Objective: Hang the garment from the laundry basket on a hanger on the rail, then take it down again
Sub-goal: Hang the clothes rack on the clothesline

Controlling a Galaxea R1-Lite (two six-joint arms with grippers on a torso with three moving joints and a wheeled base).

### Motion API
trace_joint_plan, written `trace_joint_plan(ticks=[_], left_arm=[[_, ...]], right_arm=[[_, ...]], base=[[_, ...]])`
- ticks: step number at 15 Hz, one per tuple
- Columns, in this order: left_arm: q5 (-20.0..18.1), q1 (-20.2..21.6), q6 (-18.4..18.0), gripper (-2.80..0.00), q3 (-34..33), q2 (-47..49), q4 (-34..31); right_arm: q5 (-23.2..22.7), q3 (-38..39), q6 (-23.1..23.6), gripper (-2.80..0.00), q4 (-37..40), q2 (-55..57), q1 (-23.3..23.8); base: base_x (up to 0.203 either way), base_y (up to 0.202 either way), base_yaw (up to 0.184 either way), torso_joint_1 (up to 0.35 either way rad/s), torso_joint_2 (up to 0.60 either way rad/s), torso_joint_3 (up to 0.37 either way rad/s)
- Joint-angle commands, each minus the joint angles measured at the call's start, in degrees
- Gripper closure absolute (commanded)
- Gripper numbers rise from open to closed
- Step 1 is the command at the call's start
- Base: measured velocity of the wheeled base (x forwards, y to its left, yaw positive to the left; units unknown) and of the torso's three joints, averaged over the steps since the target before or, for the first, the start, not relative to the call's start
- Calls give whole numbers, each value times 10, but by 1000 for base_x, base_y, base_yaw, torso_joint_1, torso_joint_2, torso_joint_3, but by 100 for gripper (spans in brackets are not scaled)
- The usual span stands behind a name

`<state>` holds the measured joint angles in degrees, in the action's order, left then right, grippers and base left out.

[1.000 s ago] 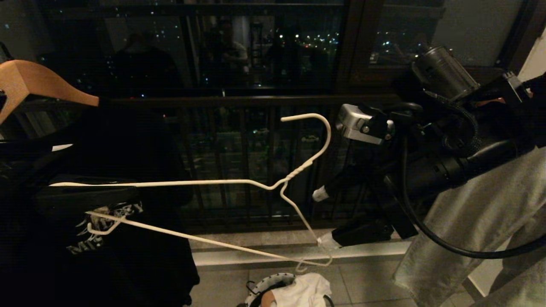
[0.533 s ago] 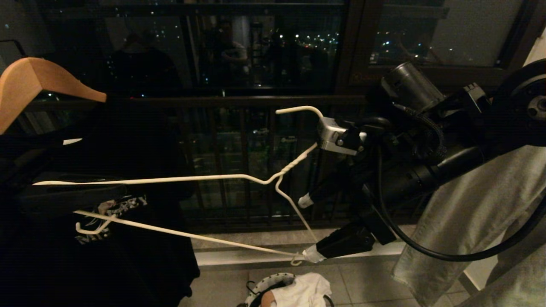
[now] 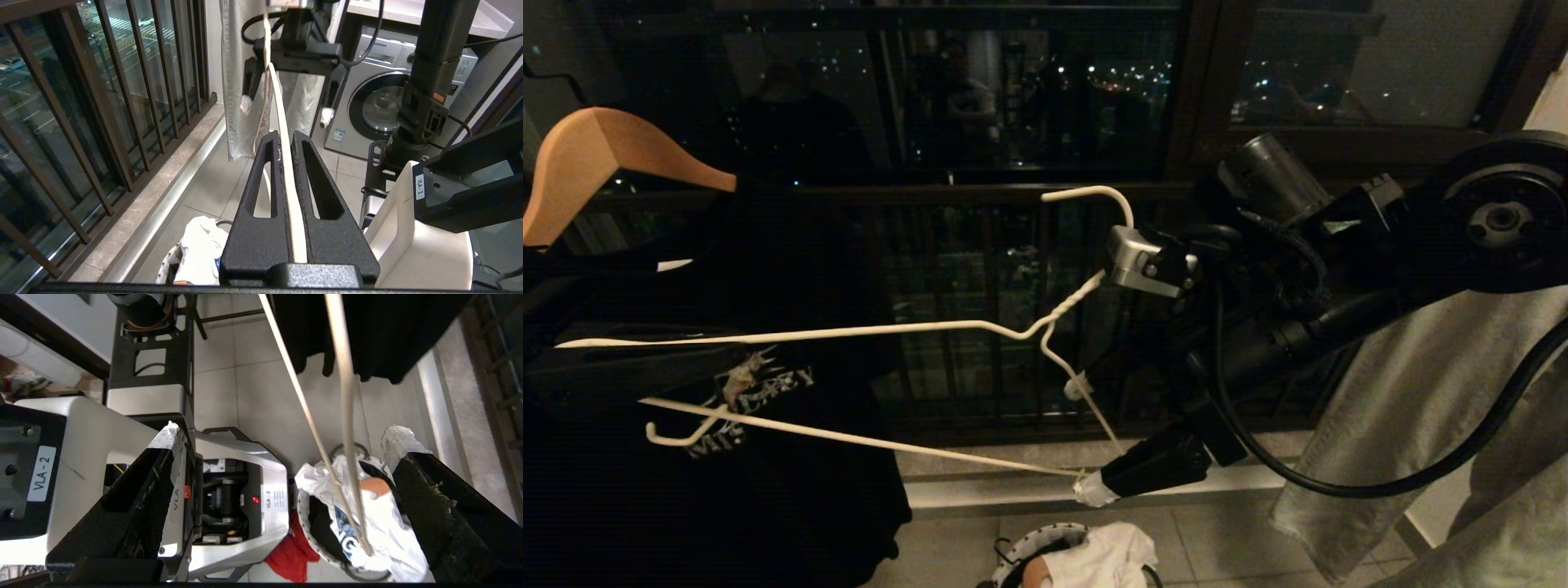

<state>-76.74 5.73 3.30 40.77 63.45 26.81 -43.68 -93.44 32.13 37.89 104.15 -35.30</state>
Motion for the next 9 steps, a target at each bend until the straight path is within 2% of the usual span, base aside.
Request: trace_joint_plan(ticks=[1,9], left_arm=[[-4,0,0,0,0,0,3],[-4,0,0,0,1,2,3]], right_arm=[[-4,0,3,-280,-1,19,-3],[-17,-1,-14,-280,-60,70,-12]], base=[[0,0,0,0,0,0],[0,0,0,0,0,0]])
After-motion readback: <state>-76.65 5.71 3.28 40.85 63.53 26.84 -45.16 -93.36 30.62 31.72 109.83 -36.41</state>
